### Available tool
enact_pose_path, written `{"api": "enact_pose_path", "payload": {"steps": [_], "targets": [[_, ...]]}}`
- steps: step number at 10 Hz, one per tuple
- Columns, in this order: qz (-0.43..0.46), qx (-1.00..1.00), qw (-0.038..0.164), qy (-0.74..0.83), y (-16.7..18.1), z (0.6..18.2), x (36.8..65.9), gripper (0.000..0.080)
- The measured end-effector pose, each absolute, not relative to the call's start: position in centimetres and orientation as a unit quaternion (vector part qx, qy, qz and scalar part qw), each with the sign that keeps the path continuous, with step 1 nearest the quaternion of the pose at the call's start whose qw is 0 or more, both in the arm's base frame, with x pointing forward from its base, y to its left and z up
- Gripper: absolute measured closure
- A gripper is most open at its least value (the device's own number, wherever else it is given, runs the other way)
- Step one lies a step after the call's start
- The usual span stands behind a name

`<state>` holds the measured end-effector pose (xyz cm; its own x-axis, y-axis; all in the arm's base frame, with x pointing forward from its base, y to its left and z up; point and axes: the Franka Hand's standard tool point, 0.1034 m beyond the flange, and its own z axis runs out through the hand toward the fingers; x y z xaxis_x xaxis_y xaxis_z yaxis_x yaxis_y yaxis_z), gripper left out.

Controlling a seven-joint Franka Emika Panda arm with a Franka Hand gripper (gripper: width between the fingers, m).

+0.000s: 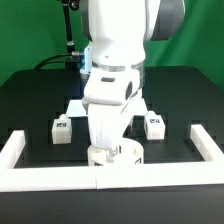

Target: Assemble stool

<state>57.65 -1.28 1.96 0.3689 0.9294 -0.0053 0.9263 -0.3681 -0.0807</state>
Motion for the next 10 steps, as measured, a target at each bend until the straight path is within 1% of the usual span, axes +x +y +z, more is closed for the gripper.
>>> {"api": "enact_pose_path", "payload": {"steps": [1,2,3,4,5,6,7,10], "targets": [[0.027,-0.826,0.035,-0.562,-0.96,1.39,57.47,0.015],[0.021,-0.826,0.03,-0.563,-0.9,1.39,57.7,0.015],[0.021,-0.826,0.031,-0.562,-0.96,1.39,57.68,0.0272],[0.021,-0.826,0.031,-0.562,-0.96,1.38,57.68,0.0272],[0.021,-0.826,0.03,-0.562,-0.97,1.38,57.68,0.0418],[0.021,-0.826,0.03,-0.562,-0.99,1.45,57.76,0.0418],[0.021,-0.826,0.03,-0.562,-1.01,1.46,57.77,0.0475],[0.02,-0.826,0.029,-0.562,-1.04,1.46,57.78,0.0475]]}}
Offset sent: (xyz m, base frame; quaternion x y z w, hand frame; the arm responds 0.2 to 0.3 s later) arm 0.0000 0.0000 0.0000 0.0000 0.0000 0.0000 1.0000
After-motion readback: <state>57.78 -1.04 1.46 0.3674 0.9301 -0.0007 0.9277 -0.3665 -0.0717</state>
